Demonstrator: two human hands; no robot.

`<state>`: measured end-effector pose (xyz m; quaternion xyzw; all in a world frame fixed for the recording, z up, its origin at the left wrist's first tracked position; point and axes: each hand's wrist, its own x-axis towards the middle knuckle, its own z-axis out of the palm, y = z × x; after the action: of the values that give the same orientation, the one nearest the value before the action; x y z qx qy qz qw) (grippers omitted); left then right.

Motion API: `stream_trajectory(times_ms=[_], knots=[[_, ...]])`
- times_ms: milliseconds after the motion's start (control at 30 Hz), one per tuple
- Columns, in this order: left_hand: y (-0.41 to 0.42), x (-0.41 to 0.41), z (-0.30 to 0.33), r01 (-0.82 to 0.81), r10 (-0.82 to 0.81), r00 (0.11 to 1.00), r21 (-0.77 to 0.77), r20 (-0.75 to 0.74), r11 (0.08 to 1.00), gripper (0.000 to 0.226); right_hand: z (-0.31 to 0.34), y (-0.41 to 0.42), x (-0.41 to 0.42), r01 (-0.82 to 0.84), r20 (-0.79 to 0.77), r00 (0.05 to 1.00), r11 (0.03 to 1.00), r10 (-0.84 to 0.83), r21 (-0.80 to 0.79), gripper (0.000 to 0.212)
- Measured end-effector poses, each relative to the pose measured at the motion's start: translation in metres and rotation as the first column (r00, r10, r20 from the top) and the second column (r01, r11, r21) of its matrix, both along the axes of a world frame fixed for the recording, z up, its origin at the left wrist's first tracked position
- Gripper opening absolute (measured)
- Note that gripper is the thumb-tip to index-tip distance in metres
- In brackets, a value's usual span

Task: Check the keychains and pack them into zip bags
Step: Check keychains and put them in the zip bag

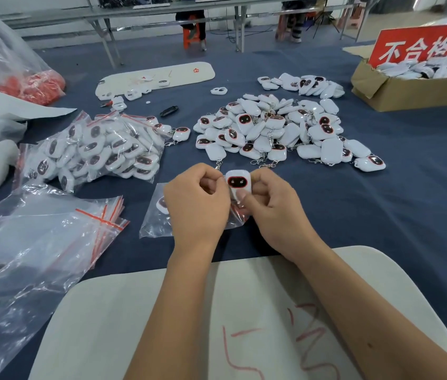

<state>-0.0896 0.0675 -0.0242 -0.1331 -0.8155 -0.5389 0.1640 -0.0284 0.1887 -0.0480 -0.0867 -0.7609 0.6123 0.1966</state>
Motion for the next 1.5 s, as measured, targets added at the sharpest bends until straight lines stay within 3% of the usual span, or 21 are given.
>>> stream_trajectory(times_ms=[133, 267, 333, 467, 600, 667, 733, 800, 867, 933, 1033, 1133, 1333, 1400, 1500], knots=[[0.0, 0.0, 0.0, -0.05, 0.046, 0.994, -0.039, -0.096, 0.998, 0.011, 0.003, -0.002, 0.002, -0.004, 0.034, 0.999, 0.993, 0.0, 0.119, 0.003], [0.001, 0.002, 0.001, -0.046, 0.031, 0.979, -0.073, -0.201, 0.996, 0.009, 0.006, -0.005, 0.001, 0.027, 0.031, 0.999, 0.962, -0.036, 0.272, 0.039], [0.002, 0.004, 0.001, -0.04, 0.021, 0.97, -0.073, -0.242, 0.997, 0.011, 0.006, -0.007, 0.0, 0.008, 0.035, 0.999, 0.941, -0.021, 0.338, 0.047], [0.005, 0.007, 0.002, -0.023, 0.007, 0.958, -0.055, -0.285, 0.998, 0.011, 0.004, -0.006, 0.001, -0.012, 0.055, 0.998, 0.96, -0.004, 0.279, 0.026], [0.007, 0.007, 0.002, -0.033, 0.021, 0.956, -0.038, -0.292, 0.999, 0.009, 0.006, -0.005, 0.004, -0.175, -0.016, 0.983, 0.96, 0.183, 0.219, 0.026], [0.007, 0.005, 0.001, -0.045, 0.037, 0.959, -0.022, -0.28, 0.999, 0.009, 0.006, -0.005, 0.002, -0.054, -0.097, 0.993, 0.988, 0.069, 0.148, 0.026], [0.009, 0.004, -0.002, -0.018, 0.011, 0.972, -0.027, -0.235, 0.999, 0.009, 0.006, 0.003, -0.005, 0.244, -0.17, 0.961, 0.958, -0.218, 0.15, 0.024], [0.014, 0.005, -0.007, 0.069, -0.076, 0.988, -0.062, -0.134, 0.996, 0.011, 0.006, 0.02, -0.014, 0.404, -0.149, 0.914, 0.815, -0.377, 0.416, 0.022], [0.019, 0.008, -0.012, 0.184, -0.19, 0.981, -0.118, -0.041, 0.976, 0.015, 0.002, 0.037, -0.027, 0.205, 0.054, 0.929, 0.63, -0.366, 0.749, 0.036], [0.024, 0.01, -0.017, 0.277, -0.276, 0.961, -0.159, 0.03, 0.948, 0.016, 0.002, 0.048, -0.036, -0.017, 0.251, 0.904, 0.557, -0.346, 0.83, 0.055], [0.028, 0.01, -0.021, 0.33, -0.317, 0.943, -0.176, 0.103, 0.927, 0.015, 0.003, 0.048, -0.039, -0.09, 0.32, 0.898, 0.587, -0.302, 0.805, 0.062], [0.027, 0.008, -0.022, 0.323, -0.301, 0.94, -0.135, 0.161, 0.937, 0.012, 0.003, 0.041, -0.03, 0.059, 0.19, 0.929, 0.633, -0.318, 0.772, 0.054], [0.026, 0.008, -0.021, 0.256, -0.233, 0.96, -0.157, 0.153, 0.954, 0.012, 0.006, 0.023, -0.003, 0.381, -0.1, 0.894, 0.621, -0.438, 0.685, 0.015], [0.025, 0.007, -0.021, 0.248, -0.227, 0.96, -0.128, 0.163, 0.96, 0.013, 0.005, 0.022, -0.001, 0.4, -0.059, 0.864, 0.61, -0.501, 0.684, 0.026], [0.023, 0.006, -0.021, 0.24, -0.222, 0.96, -0.097, 0.172, 0.966, 0.013, 0.003, 0.027, -0.005, 0.241, 0.173, 0.841, 0.64, -0.513, 0.729, 0.037]])
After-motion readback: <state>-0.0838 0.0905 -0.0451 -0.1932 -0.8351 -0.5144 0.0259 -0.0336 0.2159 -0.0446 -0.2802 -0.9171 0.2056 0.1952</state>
